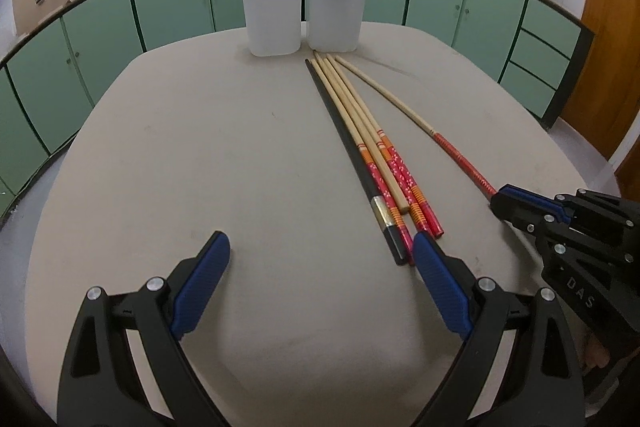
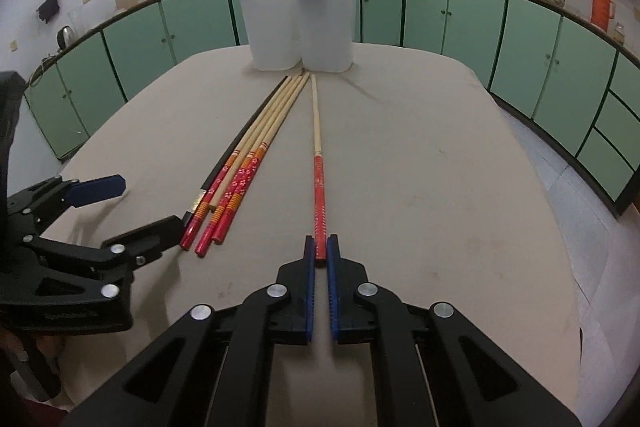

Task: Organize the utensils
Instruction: 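Grasp a red-patterned chopstick with the right tool while the left tool grasps a black chopstick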

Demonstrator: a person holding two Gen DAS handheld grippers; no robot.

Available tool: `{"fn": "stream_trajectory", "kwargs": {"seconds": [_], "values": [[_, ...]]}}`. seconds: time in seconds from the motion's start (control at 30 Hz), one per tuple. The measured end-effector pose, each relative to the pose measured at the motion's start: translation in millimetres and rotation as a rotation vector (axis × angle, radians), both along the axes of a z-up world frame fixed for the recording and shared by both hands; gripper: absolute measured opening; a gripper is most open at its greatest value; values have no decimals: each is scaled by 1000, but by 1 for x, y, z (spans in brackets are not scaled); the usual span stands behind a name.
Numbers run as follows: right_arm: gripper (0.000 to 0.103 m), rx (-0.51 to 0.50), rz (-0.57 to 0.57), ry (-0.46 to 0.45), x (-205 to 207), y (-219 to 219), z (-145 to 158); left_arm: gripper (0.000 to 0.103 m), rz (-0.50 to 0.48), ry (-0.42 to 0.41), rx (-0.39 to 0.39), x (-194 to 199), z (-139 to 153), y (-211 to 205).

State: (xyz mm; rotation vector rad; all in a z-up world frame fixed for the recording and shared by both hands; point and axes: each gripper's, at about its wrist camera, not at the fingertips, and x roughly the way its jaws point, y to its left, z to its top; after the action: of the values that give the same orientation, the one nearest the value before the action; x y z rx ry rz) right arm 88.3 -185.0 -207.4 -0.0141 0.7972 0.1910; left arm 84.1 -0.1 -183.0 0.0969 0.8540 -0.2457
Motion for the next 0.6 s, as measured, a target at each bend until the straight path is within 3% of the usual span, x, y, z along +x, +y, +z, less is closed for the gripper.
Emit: {"fn": "stream_trajectory", "kwargs": {"seconds": [0.6], "values": [[6, 9, 5, -1, 1, 0, -1, 90, 29, 14, -2, 5, -1, 6]]}}
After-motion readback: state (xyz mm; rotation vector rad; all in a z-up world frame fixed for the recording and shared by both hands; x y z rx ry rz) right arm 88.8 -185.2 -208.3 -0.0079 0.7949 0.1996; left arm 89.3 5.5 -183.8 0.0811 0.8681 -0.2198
